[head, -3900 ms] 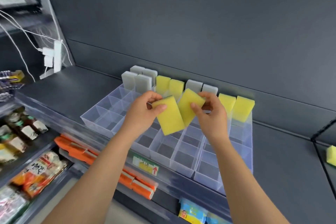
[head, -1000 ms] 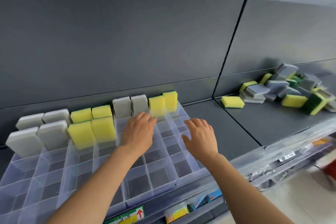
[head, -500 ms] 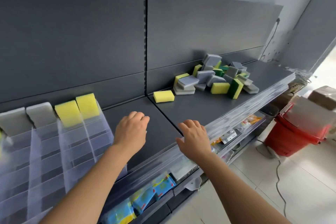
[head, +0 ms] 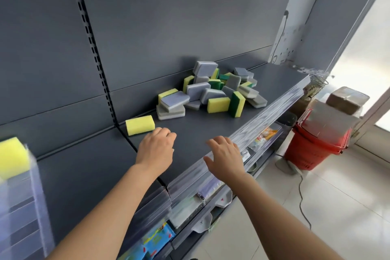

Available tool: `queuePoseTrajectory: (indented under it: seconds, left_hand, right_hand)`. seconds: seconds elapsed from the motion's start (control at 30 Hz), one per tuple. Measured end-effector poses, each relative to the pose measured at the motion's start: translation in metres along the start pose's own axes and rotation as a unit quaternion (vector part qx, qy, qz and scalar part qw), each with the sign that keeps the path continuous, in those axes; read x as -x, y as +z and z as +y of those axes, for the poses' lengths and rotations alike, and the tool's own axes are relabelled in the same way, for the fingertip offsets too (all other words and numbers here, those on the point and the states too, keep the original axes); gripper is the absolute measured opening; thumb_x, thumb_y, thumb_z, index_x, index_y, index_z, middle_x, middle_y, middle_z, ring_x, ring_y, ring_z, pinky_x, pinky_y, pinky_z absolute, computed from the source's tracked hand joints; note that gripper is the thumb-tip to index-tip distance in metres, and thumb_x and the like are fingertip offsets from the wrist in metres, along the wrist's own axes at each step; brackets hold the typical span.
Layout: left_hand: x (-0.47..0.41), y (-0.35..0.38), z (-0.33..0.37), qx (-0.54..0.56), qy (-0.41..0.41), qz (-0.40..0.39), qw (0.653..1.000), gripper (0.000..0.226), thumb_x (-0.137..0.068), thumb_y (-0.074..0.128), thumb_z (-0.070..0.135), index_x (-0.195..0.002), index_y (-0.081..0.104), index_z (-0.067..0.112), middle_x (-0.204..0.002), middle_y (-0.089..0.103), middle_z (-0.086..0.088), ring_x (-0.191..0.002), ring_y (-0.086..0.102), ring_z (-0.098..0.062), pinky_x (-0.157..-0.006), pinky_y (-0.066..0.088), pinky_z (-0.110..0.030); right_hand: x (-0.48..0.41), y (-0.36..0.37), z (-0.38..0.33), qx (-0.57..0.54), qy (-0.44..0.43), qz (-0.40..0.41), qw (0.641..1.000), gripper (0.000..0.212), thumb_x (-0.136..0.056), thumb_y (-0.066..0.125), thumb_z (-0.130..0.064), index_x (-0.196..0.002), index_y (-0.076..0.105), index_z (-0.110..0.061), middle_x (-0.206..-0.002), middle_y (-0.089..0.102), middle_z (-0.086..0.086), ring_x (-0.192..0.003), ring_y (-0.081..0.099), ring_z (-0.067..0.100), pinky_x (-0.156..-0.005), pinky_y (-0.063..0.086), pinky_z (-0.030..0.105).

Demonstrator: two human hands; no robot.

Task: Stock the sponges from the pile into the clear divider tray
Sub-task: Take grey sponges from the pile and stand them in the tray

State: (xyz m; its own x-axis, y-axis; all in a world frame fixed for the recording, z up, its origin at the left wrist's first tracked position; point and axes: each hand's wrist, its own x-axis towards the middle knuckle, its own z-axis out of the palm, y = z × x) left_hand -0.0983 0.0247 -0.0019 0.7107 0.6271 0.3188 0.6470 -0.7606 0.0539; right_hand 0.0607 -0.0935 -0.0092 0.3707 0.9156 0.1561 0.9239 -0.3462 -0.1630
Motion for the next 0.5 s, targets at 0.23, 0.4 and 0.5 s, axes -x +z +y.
queuePoseTrajectory:
  seconds: [0.23,0.4,0.5]
  left_hand:
    - [-0.093,0.032,-0.002,-0.014,-0.019,0.006,1.000,0.038,-0.086,0.061,0.027,-0.121,0.055,0.016,-0.123,0.055,-0.002,-0.116,0.046,-0.023,-0.090,0.040,-0.035]
    - [-0.152,0.056,-0.016,-0.049,-0.084,-0.011,0.995,0.056,-0.085,0.061,0.035,-0.134,0.040,0.019,-0.134,0.044,-0.005,-0.123,0.040,-0.025,-0.092,0.038,-0.037]
    - [-0.174,0.072,-0.027,-0.064,-0.151,-0.032,0.986,0.074,-0.083,0.061,0.039,-0.142,0.023,0.018,-0.142,0.035,-0.005,-0.128,0.032,-0.026,-0.097,0.034,-0.037]
  right_hand:
    - [-0.083,0.004,0.047,0.013,0.006,0.006,1.000,0.043,-0.087,0.057,-0.037,-0.126,0.048,-0.020,-0.129,0.048,0.002,-0.121,0.039,0.025,-0.098,0.032,0.035]
    - [-0.151,0.005,0.068,0.016,-0.001,0.031,0.999,0.043,-0.086,0.059,-0.037,-0.124,0.051,-0.019,-0.122,0.052,0.003,-0.116,0.043,0.026,-0.093,0.035,0.035]
    - [-0.187,0.010,0.075,0.015,0.001,0.047,0.999,0.042,-0.085,0.059,-0.037,-0.122,0.050,-0.019,-0.124,0.052,0.003,-0.116,0.045,0.026,-0.092,0.037,0.036]
